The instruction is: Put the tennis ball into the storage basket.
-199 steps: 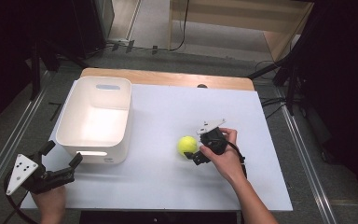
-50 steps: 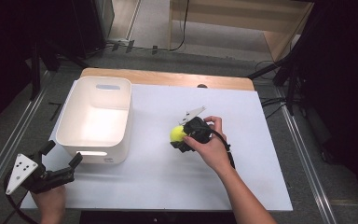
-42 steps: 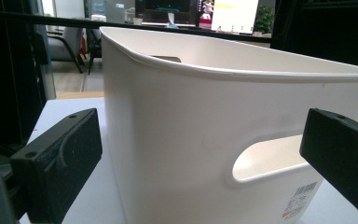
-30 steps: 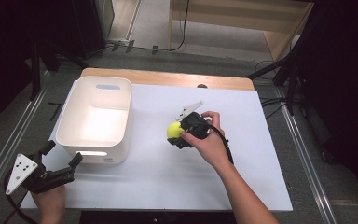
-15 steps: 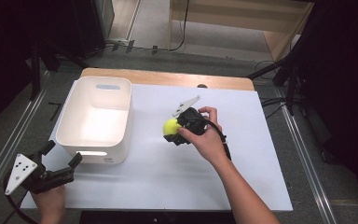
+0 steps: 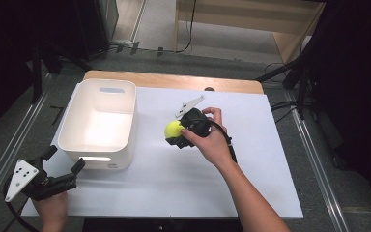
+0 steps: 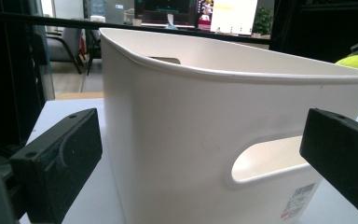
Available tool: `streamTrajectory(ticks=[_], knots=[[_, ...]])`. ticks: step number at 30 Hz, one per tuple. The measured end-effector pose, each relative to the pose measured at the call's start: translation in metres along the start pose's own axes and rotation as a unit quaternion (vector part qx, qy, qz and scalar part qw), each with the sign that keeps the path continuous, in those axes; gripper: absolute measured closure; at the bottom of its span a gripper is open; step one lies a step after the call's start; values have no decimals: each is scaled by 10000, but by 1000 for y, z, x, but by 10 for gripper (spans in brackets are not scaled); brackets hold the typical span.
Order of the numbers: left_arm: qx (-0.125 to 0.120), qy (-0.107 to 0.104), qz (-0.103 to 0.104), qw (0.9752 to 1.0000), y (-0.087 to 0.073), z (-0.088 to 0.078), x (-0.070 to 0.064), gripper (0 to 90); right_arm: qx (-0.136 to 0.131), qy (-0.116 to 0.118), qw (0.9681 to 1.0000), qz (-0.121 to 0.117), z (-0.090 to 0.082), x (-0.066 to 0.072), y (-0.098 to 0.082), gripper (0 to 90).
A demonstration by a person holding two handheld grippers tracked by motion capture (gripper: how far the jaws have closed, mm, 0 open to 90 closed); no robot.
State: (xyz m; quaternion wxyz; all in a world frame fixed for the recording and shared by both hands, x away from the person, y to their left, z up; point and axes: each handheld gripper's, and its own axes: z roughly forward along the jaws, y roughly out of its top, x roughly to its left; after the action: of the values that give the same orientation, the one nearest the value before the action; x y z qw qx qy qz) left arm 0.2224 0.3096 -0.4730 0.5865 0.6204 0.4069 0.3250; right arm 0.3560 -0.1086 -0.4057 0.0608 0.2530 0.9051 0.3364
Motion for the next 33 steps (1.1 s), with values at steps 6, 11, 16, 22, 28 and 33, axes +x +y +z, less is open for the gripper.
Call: streamTrajectory(ticks=[6,11,16,22,28,33], knots=[[0,-4,-8,10000,0,0,0,0,7,-2,10000,-46,0,1,6,224],[0,-7,-12,10000,0,0,0,0,-10,21,10000,-72,0,2,10,224],[4,-11,-14,10000,0,0,0,0,-36,62,9999,-117,0,3,16,224],[1,-23,-20,10000,0,0,0,0,-60,131,9997,-192,0,4,22,224],[5,-28,-17,10000,0,0,0,0,-58,152,9996,-248,2,6,27,224],[4,-32,-41,10000,0,0,0,0,-31,187,9994,-276,4,7,33,224]])
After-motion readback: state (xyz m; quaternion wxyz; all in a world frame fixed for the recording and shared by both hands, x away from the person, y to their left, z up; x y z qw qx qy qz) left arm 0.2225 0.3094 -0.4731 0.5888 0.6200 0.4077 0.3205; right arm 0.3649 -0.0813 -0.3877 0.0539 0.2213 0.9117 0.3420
